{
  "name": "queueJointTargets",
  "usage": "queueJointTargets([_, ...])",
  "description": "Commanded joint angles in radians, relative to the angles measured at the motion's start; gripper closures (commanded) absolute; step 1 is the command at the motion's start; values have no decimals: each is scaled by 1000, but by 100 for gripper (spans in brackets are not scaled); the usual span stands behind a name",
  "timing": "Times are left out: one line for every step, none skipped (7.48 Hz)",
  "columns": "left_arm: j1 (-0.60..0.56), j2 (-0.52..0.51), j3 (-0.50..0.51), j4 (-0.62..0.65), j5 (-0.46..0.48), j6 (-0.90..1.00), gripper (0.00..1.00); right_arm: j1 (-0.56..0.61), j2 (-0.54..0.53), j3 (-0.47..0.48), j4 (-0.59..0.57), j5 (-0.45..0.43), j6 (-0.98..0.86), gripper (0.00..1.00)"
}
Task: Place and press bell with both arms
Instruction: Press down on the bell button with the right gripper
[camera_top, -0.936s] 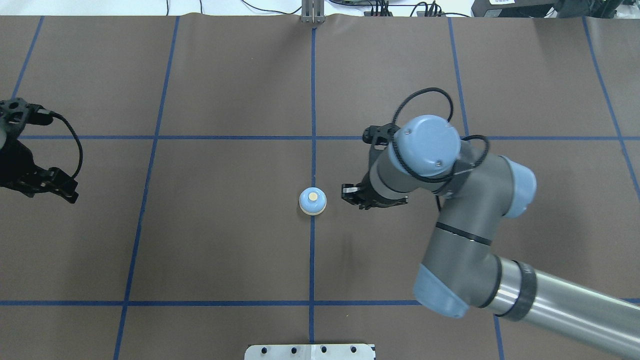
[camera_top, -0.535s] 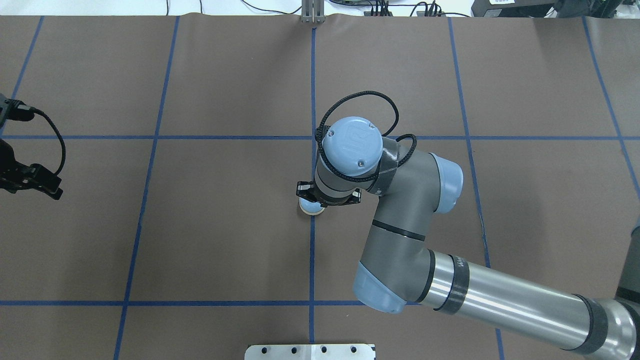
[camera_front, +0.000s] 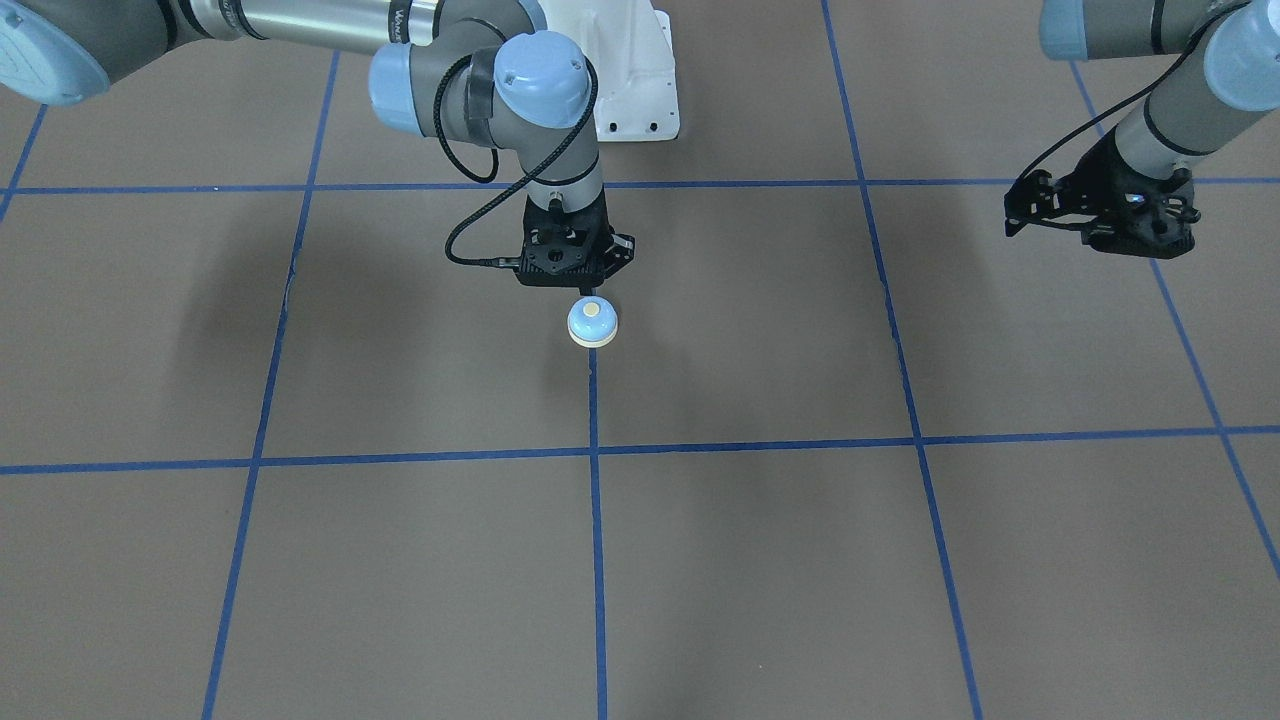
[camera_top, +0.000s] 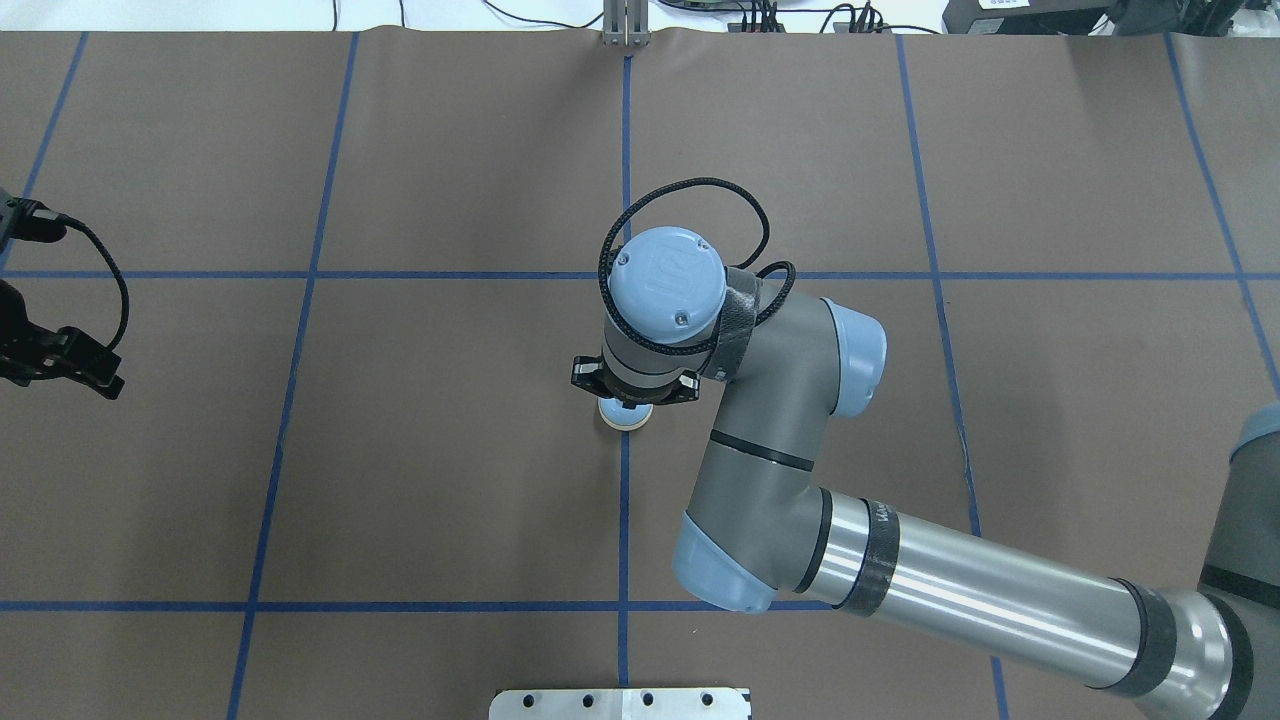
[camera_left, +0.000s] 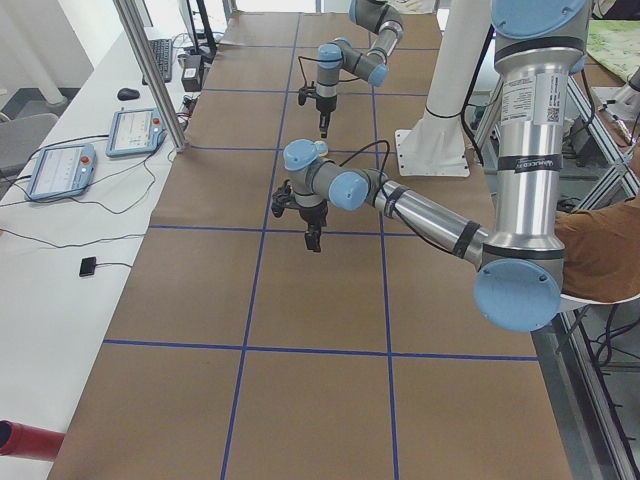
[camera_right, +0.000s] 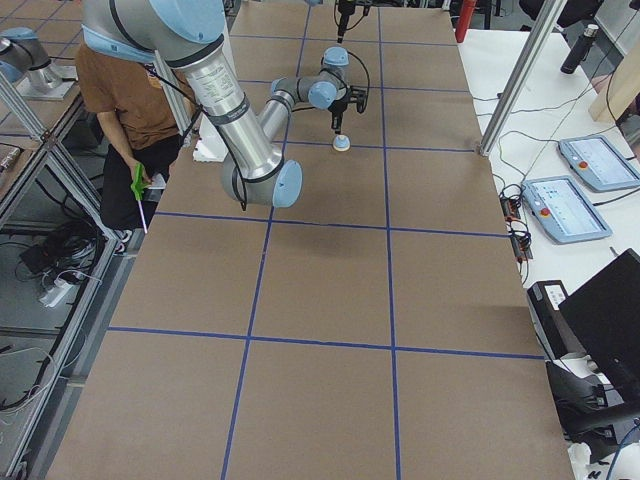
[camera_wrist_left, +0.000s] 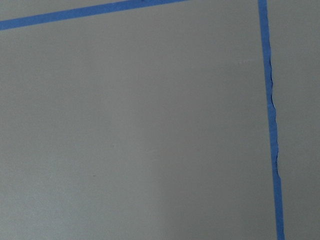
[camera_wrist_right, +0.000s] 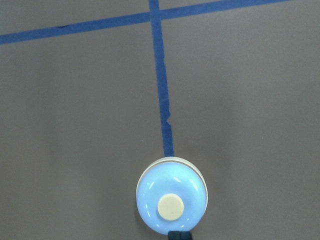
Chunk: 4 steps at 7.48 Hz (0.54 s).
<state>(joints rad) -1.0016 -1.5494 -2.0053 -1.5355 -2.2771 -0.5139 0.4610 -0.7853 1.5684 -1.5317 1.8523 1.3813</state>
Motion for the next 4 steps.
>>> queueJointTargets([0, -1, -1, 0, -1, 0, 2, 1, 8, -19, 2, -14, -1, 100])
queueJointTargets([0, -1, -3, 0, -1, 0, 2, 1, 12, -30, 4, -15, -2, 100])
queueJointTargets([0, -1, -7, 0, -1, -3, 2, 1, 15, -36, 4, -15, -2, 100])
queueJointTargets([1, -3, -7, 0, -1, -8, 2, 1, 20, -50, 5, -15, -2, 100])
